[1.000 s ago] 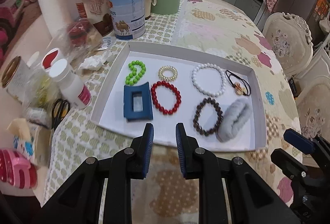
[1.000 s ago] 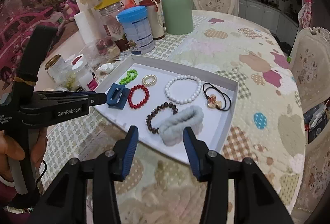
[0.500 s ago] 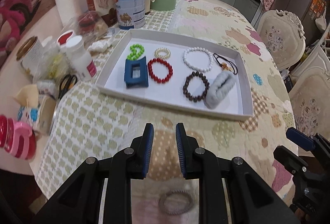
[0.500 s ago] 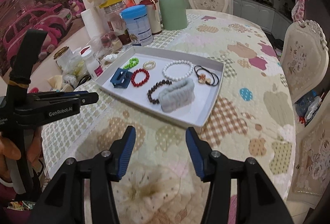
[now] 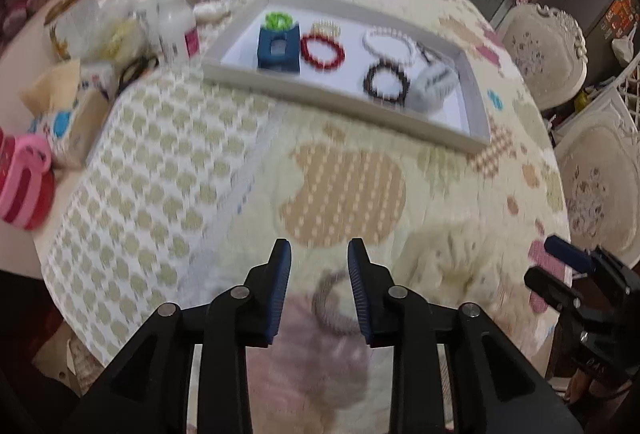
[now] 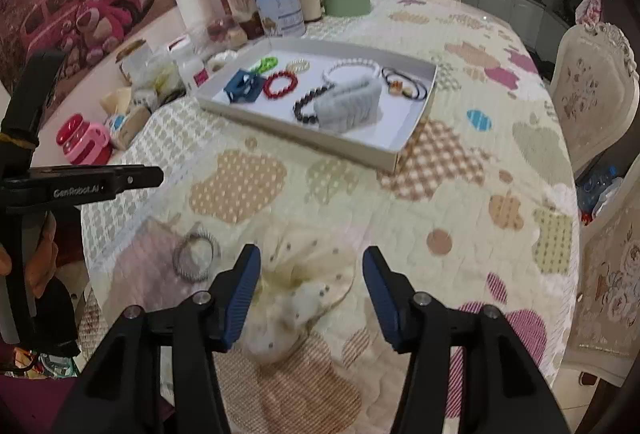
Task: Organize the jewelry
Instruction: 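Withdraw both tools from the tray toward the silver bangle and cream scrunchie, then grasp the silver mesh bangle with the left tool while the right tool grasps the cream polka-dot scrunchie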
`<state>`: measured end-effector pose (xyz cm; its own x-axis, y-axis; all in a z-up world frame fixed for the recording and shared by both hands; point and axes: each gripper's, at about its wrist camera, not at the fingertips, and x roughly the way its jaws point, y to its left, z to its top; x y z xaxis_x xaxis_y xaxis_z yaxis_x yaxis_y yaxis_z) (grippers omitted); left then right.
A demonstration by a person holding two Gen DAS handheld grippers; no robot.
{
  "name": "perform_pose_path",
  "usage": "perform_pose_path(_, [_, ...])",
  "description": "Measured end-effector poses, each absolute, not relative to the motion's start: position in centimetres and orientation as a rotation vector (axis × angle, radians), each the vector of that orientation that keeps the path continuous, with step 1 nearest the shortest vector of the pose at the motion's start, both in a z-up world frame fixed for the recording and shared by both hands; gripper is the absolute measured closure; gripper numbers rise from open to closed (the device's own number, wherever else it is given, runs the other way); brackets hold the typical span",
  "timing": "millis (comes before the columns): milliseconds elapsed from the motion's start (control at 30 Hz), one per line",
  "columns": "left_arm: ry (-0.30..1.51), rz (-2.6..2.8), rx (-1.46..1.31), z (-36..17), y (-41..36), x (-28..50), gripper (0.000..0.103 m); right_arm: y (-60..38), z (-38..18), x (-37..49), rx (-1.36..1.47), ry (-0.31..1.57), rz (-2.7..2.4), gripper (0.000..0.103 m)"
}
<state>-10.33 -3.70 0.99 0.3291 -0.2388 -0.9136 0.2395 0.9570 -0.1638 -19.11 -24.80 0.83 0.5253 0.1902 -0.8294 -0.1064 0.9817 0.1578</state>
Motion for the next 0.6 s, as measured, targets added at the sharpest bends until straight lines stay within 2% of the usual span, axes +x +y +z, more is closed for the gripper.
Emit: perform_pose_path(600, [1.307,-0.263,0.025,-4.3,-3.8,-12.5,0.069,-23.7,-3.8,-18.8,0.105,1.098,0.163,0.04])
